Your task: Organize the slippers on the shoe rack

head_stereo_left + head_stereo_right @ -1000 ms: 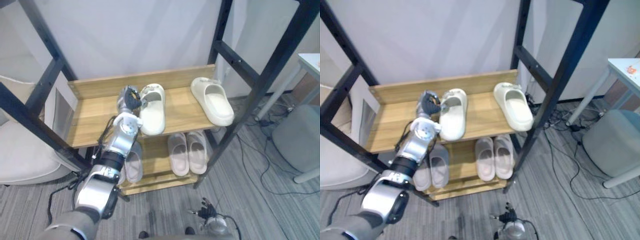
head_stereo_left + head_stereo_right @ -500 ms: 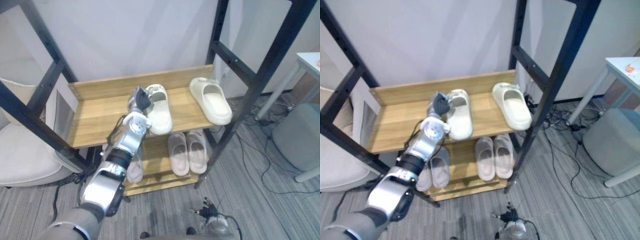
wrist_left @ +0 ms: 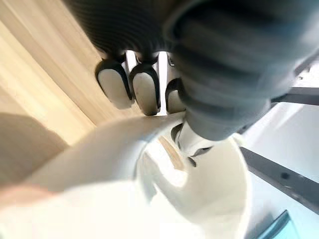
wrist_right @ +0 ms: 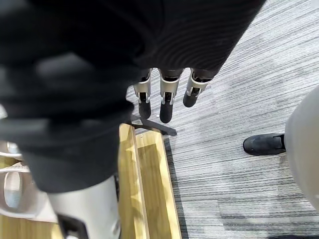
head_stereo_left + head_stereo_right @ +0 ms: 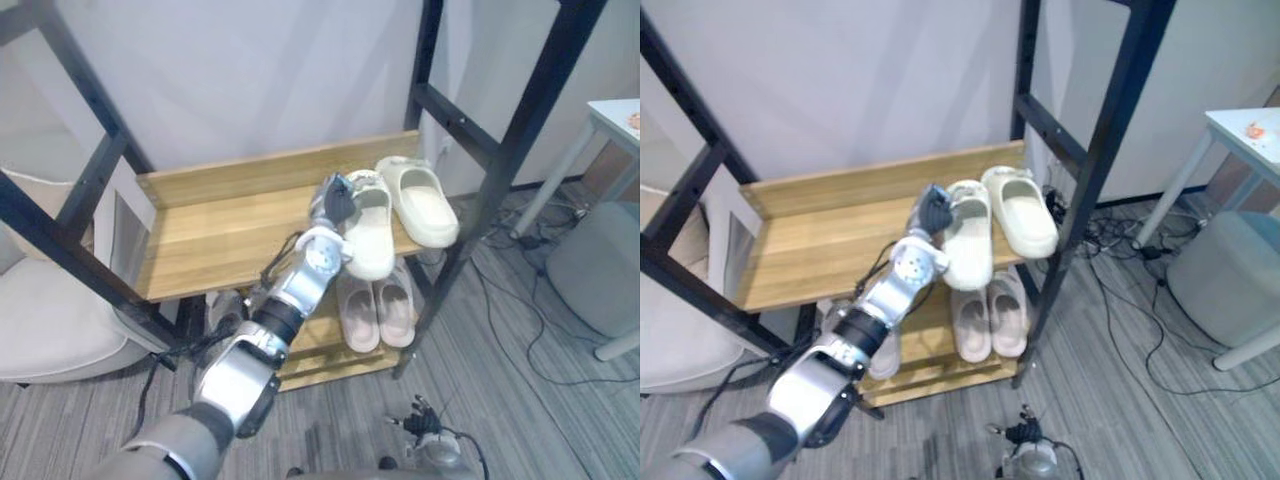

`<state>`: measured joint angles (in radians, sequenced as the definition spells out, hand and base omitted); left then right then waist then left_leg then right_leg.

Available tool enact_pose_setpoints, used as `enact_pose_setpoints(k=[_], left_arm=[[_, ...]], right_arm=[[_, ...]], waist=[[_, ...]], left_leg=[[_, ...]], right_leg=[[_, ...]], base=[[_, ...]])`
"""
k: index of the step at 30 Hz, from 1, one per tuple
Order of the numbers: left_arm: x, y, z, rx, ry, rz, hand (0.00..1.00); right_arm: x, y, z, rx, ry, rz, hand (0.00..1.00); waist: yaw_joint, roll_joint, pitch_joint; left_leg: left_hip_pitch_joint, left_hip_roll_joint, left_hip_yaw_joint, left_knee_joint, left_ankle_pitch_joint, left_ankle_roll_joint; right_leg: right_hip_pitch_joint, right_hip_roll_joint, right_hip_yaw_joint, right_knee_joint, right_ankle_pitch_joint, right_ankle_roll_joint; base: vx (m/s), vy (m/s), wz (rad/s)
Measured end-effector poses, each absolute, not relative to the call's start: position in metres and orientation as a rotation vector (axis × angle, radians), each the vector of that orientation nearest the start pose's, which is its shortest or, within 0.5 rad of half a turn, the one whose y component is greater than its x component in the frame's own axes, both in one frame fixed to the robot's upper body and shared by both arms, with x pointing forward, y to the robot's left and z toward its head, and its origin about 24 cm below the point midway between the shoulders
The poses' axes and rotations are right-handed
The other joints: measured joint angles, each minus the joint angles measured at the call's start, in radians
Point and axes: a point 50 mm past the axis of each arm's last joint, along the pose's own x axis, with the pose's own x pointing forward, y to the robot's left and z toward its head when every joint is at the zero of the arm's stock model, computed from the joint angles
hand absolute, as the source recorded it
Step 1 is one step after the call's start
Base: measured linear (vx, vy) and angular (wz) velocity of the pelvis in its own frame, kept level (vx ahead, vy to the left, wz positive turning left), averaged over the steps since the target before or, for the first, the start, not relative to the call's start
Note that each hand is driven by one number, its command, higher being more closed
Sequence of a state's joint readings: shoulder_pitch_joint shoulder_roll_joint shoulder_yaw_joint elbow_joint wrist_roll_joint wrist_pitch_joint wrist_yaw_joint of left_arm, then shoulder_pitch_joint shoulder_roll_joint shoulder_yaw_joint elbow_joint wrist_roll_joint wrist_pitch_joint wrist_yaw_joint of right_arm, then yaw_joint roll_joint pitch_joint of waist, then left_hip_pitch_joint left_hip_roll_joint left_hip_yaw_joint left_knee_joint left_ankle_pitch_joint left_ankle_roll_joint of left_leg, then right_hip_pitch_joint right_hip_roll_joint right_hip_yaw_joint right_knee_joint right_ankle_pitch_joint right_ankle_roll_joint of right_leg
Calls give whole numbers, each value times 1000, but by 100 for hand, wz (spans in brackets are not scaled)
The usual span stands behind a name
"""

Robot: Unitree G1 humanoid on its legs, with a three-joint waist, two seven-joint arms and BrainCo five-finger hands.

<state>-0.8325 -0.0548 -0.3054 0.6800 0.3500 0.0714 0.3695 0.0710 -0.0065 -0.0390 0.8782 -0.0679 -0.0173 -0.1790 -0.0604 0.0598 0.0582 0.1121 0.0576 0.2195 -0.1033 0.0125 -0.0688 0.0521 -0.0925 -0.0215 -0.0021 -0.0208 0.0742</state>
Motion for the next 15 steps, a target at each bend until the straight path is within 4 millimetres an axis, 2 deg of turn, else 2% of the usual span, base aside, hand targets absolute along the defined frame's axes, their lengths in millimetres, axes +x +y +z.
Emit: enact_pose_setpoints(k=[8, 15], left_arm=[[364, 12, 137, 544, -273, -100, 100], [366, 14, 142, 545, -281, -88, 100]], right_arm=[[132, -174, -143, -111, 927, -237, 0], [131, -175, -143, -113, 930, -246, 0]], waist=[[5, 2, -2], [5, 2, -2]], left_leg=[[7, -10, -12, 0, -1, 4], [9, -17, -4, 0, -6, 9]], right_leg=[[-1, -12, -12, 32, -23, 7], [-5, -18, -4, 33, -27, 12]], base=[[-7, 3, 6], [-2, 1, -2]])
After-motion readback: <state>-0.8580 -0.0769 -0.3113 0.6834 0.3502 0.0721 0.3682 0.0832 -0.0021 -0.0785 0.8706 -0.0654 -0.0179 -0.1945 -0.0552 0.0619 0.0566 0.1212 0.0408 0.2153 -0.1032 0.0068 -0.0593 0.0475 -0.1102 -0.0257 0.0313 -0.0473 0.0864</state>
